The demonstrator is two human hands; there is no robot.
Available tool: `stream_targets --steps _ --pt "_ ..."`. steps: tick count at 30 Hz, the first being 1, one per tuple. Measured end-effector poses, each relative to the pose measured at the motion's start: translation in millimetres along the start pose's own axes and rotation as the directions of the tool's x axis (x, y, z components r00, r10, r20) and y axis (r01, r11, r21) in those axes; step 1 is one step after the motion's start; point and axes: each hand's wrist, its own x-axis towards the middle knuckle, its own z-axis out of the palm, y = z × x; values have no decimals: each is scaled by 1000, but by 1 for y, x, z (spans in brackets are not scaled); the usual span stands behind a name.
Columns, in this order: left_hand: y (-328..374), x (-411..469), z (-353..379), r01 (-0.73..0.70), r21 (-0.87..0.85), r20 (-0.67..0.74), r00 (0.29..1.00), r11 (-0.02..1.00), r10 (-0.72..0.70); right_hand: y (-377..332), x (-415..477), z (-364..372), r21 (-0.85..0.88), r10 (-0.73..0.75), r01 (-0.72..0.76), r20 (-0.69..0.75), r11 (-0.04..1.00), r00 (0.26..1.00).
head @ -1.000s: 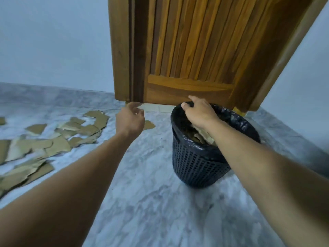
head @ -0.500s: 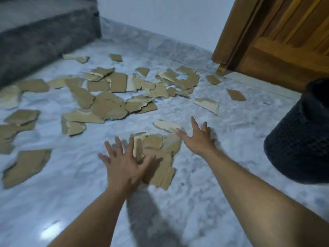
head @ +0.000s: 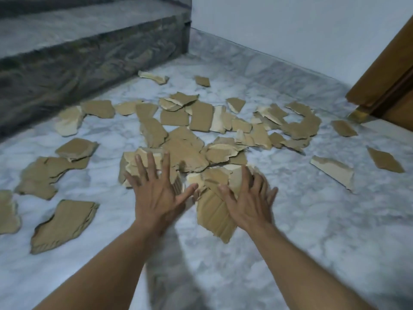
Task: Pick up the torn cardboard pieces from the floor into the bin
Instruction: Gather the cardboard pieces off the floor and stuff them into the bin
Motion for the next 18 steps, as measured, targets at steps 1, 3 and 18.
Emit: stream_targets --steps 1,3,18 --pt "-1 15 1 26 -22 -8 1000 999 -26 -3 12 1 8 -31 32 -36 999 999" --pt "1 41 4 67 -51 30 997 996 -66 -6 38 1 20 -80 82 -100 996 992" --pt "21 73 20 238 27 32 971 971 -238 129 282 -67 33 518 -518 30 854 855"
